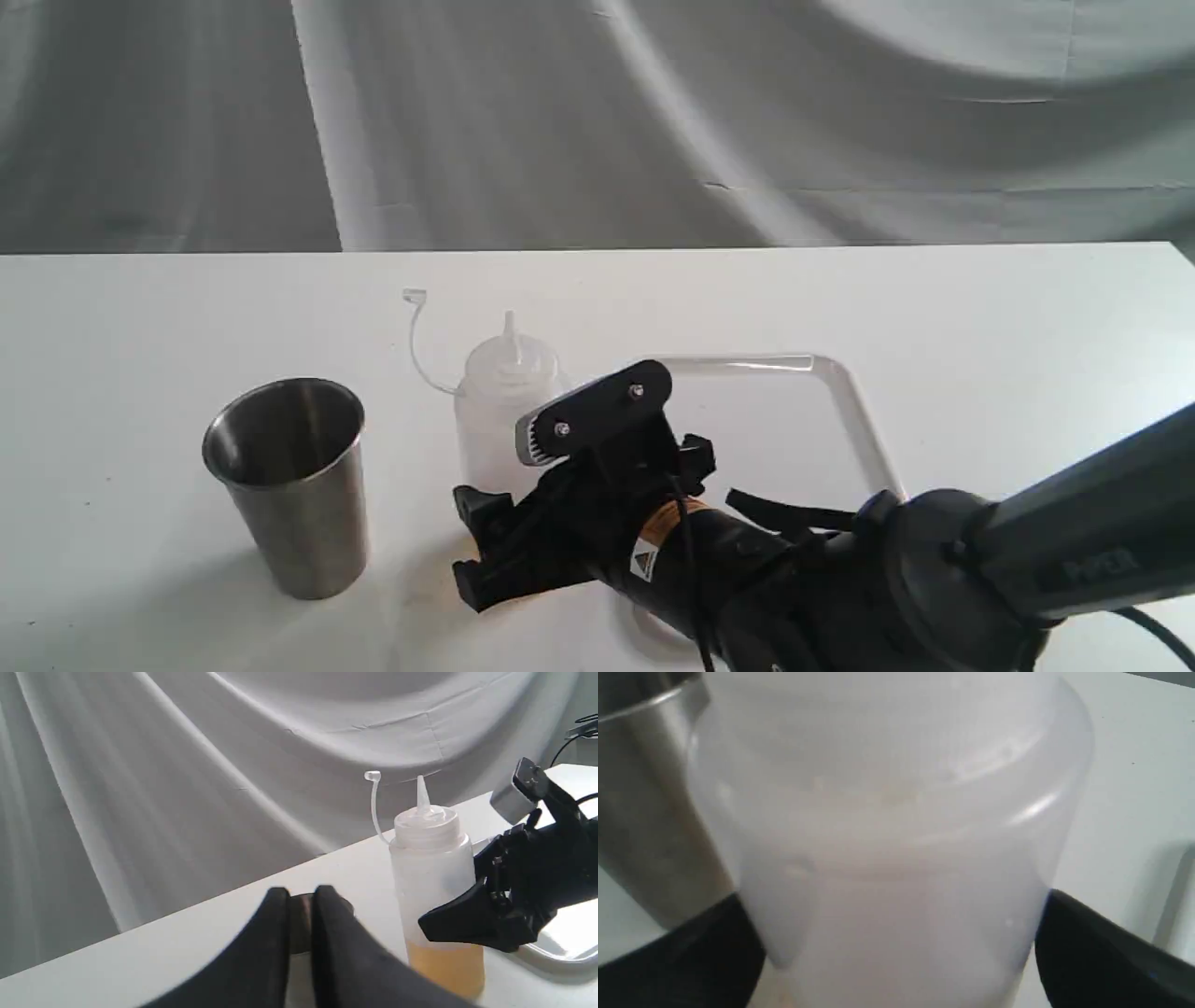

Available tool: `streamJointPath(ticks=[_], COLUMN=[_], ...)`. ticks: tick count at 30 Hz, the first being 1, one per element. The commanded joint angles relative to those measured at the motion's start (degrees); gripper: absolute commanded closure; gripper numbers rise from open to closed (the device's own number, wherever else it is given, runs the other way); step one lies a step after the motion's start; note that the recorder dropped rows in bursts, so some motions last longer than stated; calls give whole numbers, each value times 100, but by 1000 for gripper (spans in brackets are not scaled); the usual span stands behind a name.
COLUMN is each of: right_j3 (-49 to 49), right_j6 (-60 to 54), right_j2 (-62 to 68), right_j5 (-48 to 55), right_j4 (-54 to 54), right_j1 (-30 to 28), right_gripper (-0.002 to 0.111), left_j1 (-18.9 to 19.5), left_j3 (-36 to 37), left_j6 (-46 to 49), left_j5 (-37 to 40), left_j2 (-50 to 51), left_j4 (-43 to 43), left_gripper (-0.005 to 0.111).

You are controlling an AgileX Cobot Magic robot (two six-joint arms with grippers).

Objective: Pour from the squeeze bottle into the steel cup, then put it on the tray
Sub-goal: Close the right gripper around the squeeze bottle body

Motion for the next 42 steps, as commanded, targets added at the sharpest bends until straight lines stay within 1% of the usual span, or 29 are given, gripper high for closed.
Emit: streamJointPath(ticks=[1, 11, 26, 30, 32, 35, 37, 39, 42], right_j3=[-32, -32, -32, -32, -32, -32, -32, -32, -32], right_j6=[-185, -322, -322, -322, -322, -322, -322, -322, -322], right_j2=[18, 18, 18, 18, 18, 18, 18, 5, -117], right_j5=[-60, -223, -310, -310, -310, -310, -310, -310, -310], right_j4=[74, 89, 89, 89, 89, 89, 89, 89, 89], right_j1=[-9, -119, -119, -119, -119, -119, -119, -119, -119], right_gripper=[31, 32, 33, 39, 47, 64, 71, 75, 76], left_j1=[11, 11, 11, 11, 11, 11, 11, 11, 11], left_j3=[25, 25, 25, 25, 25, 25, 25, 25, 25], left_j6=[-18, -18, -18, -18, -18, -18, -18, -18, -18], left_j5=[-34, -34, -34, -34, -34, -34, -34, -34, -34], left_j2=[18, 18, 18, 18, 18, 18, 18, 18, 18], left_j4=[-14, -14, -14, -14, -14, -14, -14, -14, -14], left_gripper=[98, 98, 98, 98, 98, 98, 98, 98, 98])
